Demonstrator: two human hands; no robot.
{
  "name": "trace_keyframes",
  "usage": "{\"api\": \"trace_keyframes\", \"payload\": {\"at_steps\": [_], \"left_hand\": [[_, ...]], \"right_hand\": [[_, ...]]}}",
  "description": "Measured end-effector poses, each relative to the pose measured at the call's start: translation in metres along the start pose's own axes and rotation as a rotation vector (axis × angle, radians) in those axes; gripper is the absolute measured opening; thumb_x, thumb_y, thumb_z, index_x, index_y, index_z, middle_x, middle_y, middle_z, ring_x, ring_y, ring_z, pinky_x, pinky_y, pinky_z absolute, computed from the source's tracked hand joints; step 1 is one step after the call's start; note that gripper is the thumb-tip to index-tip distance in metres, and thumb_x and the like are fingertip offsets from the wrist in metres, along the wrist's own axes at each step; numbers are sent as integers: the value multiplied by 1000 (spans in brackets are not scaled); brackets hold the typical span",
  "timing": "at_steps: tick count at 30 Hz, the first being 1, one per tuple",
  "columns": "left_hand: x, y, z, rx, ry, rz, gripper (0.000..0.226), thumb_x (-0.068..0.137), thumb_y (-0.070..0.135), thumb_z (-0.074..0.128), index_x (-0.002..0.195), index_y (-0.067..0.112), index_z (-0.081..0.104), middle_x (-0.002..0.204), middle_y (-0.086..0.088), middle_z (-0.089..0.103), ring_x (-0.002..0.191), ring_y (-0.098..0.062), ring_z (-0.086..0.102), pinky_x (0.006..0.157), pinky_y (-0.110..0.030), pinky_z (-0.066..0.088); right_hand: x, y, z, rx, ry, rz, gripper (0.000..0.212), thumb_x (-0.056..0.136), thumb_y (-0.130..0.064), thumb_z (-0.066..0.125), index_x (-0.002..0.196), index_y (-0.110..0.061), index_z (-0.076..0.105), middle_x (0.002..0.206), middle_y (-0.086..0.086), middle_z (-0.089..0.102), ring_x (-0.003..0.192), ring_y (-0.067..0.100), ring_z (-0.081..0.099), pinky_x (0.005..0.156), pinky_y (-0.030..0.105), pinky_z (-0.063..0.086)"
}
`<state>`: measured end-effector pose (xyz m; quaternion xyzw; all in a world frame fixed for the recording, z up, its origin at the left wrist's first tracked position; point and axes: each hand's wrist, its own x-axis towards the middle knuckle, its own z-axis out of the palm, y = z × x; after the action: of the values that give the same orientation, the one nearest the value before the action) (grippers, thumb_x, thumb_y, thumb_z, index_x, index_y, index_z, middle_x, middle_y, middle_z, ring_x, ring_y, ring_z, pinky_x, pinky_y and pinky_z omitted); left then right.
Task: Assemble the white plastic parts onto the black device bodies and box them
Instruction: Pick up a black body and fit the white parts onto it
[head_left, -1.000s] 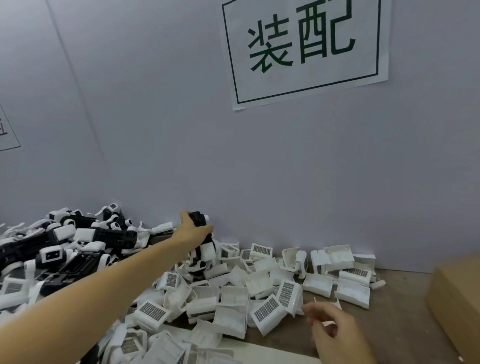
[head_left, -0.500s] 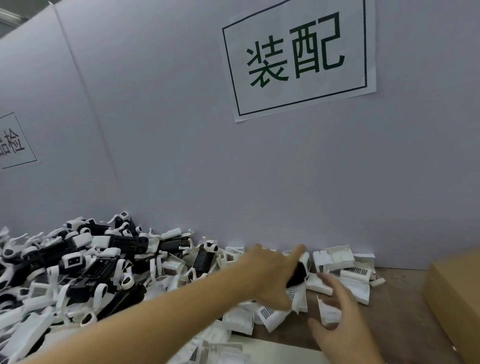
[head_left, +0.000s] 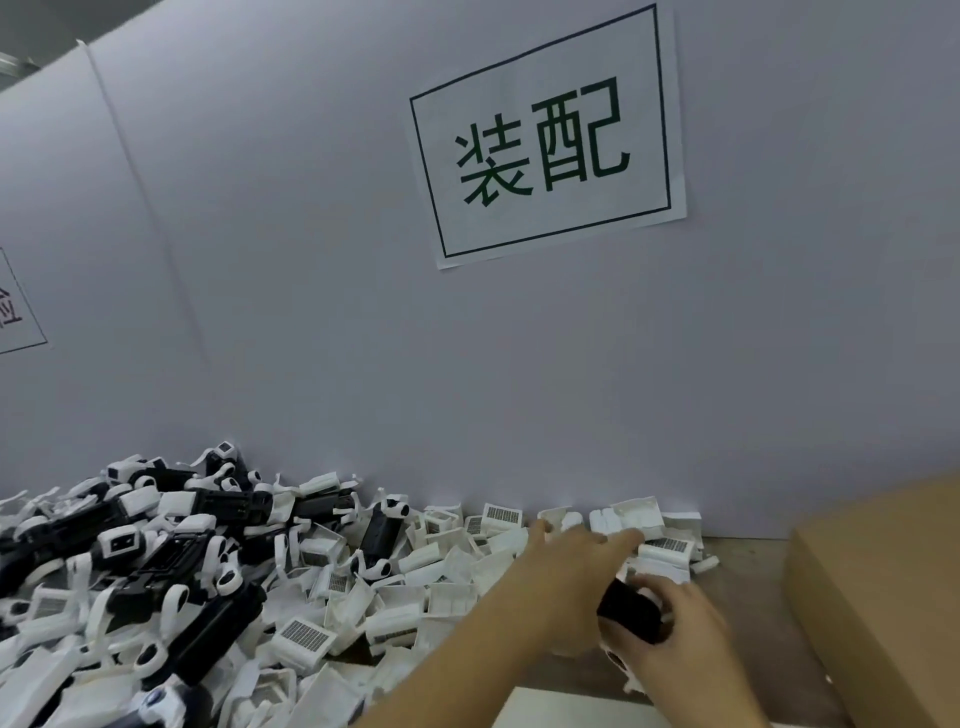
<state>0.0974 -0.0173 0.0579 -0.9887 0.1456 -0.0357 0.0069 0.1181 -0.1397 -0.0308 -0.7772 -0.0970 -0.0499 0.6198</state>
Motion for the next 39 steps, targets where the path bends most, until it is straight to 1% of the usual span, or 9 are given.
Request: {"api": "trace_keyframes", "payload": {"at_steps": [3,6,10,16,21,27,29,31,39], "left_hand": [[-13,4,24,-215,393,-195,55,91,15,57,139,35,38,138,15,42,132,-10,34,113,-35,23],[-24,22,49,-755,682,-591,17,94,19,57,101,33,51,108,15,53,103,-8,51,88,-23,41],[-26,32,67,-1304,633,-785,25,101,20,56,77,19,66,75,3,69,74,-7,61,67,-17,42],[-27,15,70,-1584,464,-663,39,104,37,47,92,13,75,80,-2,77,83,-17,72,76,-28,56],[-21,16,72,-1863,412,-711,50,107,34,39,78,-1,59,41,-1,55,33,-6,51,34,-14,37],[-13,18,84,-1898,457,-682,34,104,31,47,108,5,69,87,-9,77,77,-20,75,60,-24,57],[-13,20,87,-1889,417,-647,32,103,33,48,108,11,70,96,-11,77,92,-25,75,78,-34,60],[-14,23,88,-1938,387,-616,28,102,32,50,105,16,72,94,-10,77,87,-24,75,66,-32,60],[-14,31,92,-1761,395,-489,24,99,36,52,94,30,75,96,1,77,92,-12,73,77,-24,52]], "right_hand": [[4,3,-2,64,66,126,31,69,-39,88,86,-19,72,80,3,70,76,17,67,66,31,52],[1,-2,-1,177,111,209,29,80,-49,77,86,-20,73,74,1,73,72,19,70,66,31,49],[-6,-4,6,205,92,210,23,90,-42,69,78,-23,75,65,-1,74,65,19,72,77,38,57],[-19,-5,8,-128,-79,22,16,81,-48,75,85,-33,71,75,-8,72,71,2,67,66,19,51],[-23,-9,5,-322,-128,-94,14,83,-50,72,88,-40,62,83,-12,65,77,-4,59,63,10,43],[-45,4,6,-242,-110,-90,45,76,-46,78,104,-70,51,96,-30,66,94,-12,61,71,11,50],[-50,10,6,-267,-63,-102,62,66,-66,71,124,-59,49,105,-28,63,102,-11,58,77,11,49],[-48,12,4,-299,-56,-114,78,59,-76,55,133,-51,47,109,-27,58,104,-11,55,77,9,46],[-45,7,2,-219,-21,-22,57,62,-56,70,106,-74,38,100,-31,62,95,-14,57,71,7,45]]}}
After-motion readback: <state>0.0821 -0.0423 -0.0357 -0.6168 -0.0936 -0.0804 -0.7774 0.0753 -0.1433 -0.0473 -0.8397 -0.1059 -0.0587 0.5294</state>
